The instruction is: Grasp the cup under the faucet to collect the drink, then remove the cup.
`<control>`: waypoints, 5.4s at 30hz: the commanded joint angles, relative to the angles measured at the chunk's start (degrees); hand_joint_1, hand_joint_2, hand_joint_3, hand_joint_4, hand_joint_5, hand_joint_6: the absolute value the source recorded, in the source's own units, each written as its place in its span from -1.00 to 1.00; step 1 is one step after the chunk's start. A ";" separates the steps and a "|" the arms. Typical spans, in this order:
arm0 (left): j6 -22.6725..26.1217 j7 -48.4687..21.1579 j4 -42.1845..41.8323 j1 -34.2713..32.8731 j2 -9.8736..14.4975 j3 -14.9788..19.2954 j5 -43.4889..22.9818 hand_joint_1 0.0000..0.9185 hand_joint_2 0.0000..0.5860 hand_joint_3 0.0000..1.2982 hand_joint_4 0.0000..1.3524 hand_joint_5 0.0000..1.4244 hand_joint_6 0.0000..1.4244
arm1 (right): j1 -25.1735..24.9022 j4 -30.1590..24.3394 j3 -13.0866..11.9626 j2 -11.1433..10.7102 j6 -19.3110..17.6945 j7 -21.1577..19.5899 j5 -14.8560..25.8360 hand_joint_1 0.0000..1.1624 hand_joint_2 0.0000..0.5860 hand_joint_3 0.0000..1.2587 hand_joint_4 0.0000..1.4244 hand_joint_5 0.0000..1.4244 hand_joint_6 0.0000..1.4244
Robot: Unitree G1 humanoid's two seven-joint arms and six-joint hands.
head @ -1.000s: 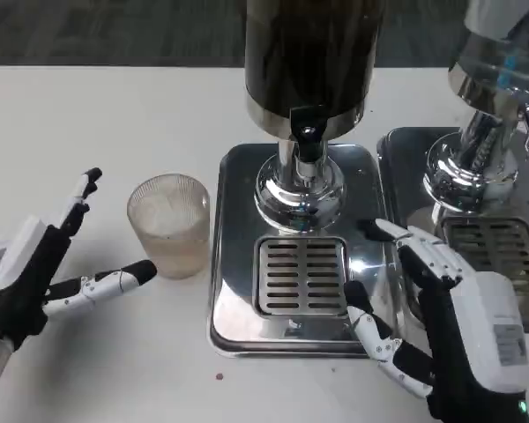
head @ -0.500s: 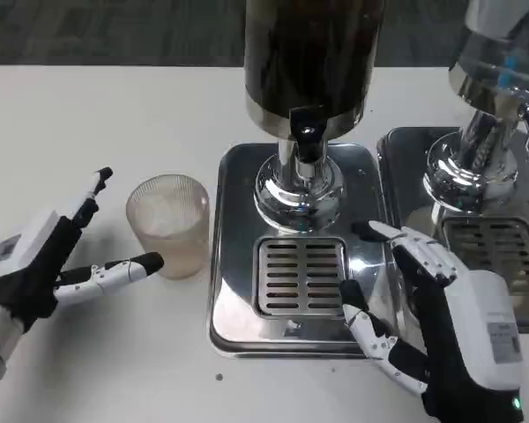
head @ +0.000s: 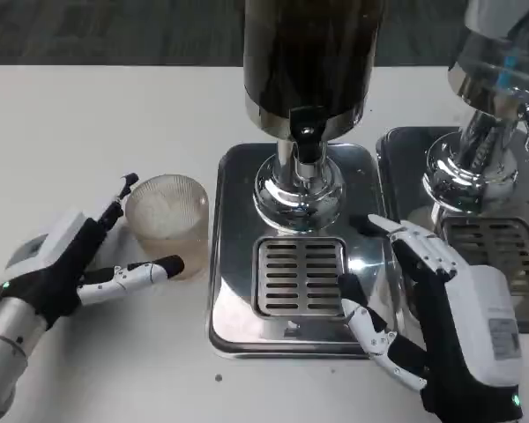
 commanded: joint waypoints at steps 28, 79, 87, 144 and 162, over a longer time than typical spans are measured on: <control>-4.20 5.66 6.96 -3.56 -6.61 -3.87 0.12 -0.55 -0.77 -0.96 -0.97 -0.76 -0.74 | -0.04 0.89 -0.59 -0.30 0.23 -0.31 1.76 -0.31 0.41 -0.43 -0.47 -0.56 -0.52; -0.01 17.08 3.94 -0.47 -6.18 -6.91 3.72 -0.23 -0.49 -0.37 -0.30 0.01 0.18 | 0.96 -0.50 -0.68 -0.92 -0.62 0.62 2.77 -0.25 0.43 -0.43 -0.45 -0.54 -0.44; -1.57 19.17 3.77 0.61 -6.58 -5.81 2.45 -0.36 -0.34 -0.22 -0.12 0.19 0.40 | 1.05 -0.59 -0.76 -1.02 -0.91 0.53 3.08 -0.25 0.43 -0.43 -0.45 -0.53 -0.43; -5.64 14.48 2.16 -7.21 -11.89 -12.49 9.58 -0.62 -0.37 -0.33 -0.26 -0.03 0.25 | 3.94 -1.27 -1.33 2.18 -0.42 -1.66 3.39 -0.25 0.43 -0.44 -0.45 -0.51 -0.49; -4.66 8.52 -2.78 -4.99 -9.28 -12.43 8.04 -0.88 -0.66 -0.66 -0.63 -0.48 -0.50 | 2.68 -0.57 -0.99 2.45 -0.43 -0.67 4.03 -0.25 0.43 -0.43 -0.45 -0.50 -0.44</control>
